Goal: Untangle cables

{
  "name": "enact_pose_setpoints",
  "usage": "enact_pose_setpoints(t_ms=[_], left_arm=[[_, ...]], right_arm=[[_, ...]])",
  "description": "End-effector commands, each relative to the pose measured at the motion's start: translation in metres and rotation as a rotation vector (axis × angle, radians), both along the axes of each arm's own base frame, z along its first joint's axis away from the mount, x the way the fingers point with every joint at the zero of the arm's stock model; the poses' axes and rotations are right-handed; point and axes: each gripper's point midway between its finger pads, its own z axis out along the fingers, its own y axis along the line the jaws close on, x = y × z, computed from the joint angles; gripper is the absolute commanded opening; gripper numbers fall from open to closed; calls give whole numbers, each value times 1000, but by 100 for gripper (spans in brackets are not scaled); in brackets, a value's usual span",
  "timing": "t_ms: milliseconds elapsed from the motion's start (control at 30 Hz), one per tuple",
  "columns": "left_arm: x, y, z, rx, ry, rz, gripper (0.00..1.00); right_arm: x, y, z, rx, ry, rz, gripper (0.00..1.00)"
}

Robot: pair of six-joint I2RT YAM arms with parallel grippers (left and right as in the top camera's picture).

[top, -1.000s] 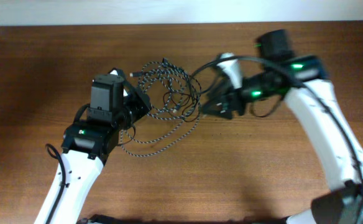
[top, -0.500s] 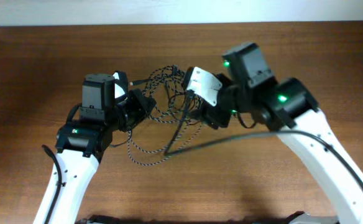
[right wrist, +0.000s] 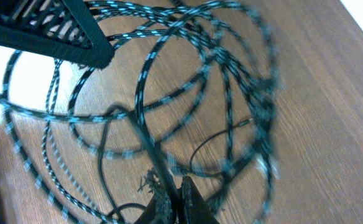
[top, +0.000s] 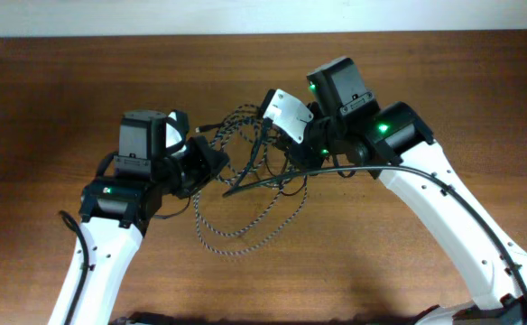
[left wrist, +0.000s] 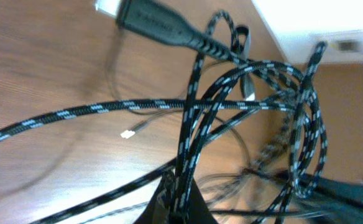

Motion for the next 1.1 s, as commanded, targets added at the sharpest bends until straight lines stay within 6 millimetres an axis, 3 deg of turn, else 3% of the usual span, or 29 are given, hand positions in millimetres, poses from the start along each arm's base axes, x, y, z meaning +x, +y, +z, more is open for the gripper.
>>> enact_pose_setpoints(t_ms=[0,33,100,167,233,267,300,333,400,433,467,533,567,600,633,667,733,767,800,833,933,967,1000,1067], left_arm=[[3,64,-26,331,34,226,0],[2,85,-37,439,72,290,0],[3,95,-52,502,117,311,0],[5,95,-75,529,195,292,0],[5,108,-113,634,315,295,0],[6,106,-124,633,343,282,0],[9,99,-127,601,348,264,0],[22,80,-122,536,270,161,0],[46,22,-99,357,14,-189,0],[49,5,-88,290,-68,-281,0],[49,-31,-55,133,-294,-505,0],[52,-41,-31,72,-472,-619,0],[57,-39,-27,90,-515,-620,0],[69,-35,-15,106,-601,-612,0],[70,-40,13,29,-742,-659,0],[69,-37,37,-41,-842,-685,0],[95,-3,53,-147,-704,-445,0],[108,24,60,-212,-626,-296,0],[112,36,62,-239,-593,-236,0],[119,51,59,-279,-521,-135,0],[128,66,55,-402,-348,62,0],[131,70,49,-422,-295,128,0],[135,83,28,-432,-171,276,0],[131,107,-12,-420,36,542,0]], right_arm=[[3,-32,90,138,-173,-146,4],[5,-53,119,196,-242,-213,4],[12,-97,167,297,-351,-386,4],[25,-174,231,437,-538,-707,4],[14,-257,294,562,-769,-981,4],[10,-268,299,560,-792,-1008,4],[10,-271,291,542,-768,-1023,4],[12,-271,277,516,-717,-1035,5],[18,-272,248,525,-573,-1099,22],[20,-271,246,534,-561,-1105,34],[20,-261,241,555,-510,-1062,36],[26,-242,233,661,-376,-1015,42],[30,-232,224,693,-293,-996,66],[35,-209,206,722,-148,-899,99],[37,-191,186,727,-7,-818,99],[40,-187,161,692,91,-823,99],[36,-186,103,571,303,-868,99],[27,-174,69,487,443,-824,99],[19,-159,54,461,530,-759,99],[17,-138,41,450,615,-700,100],[20,-93,13,417,775,-681,96],[20,-76,7,403,802,-661,86],[14,-52,5,389,806,-613,77],[14,-26,7,395,816,-654,75]])
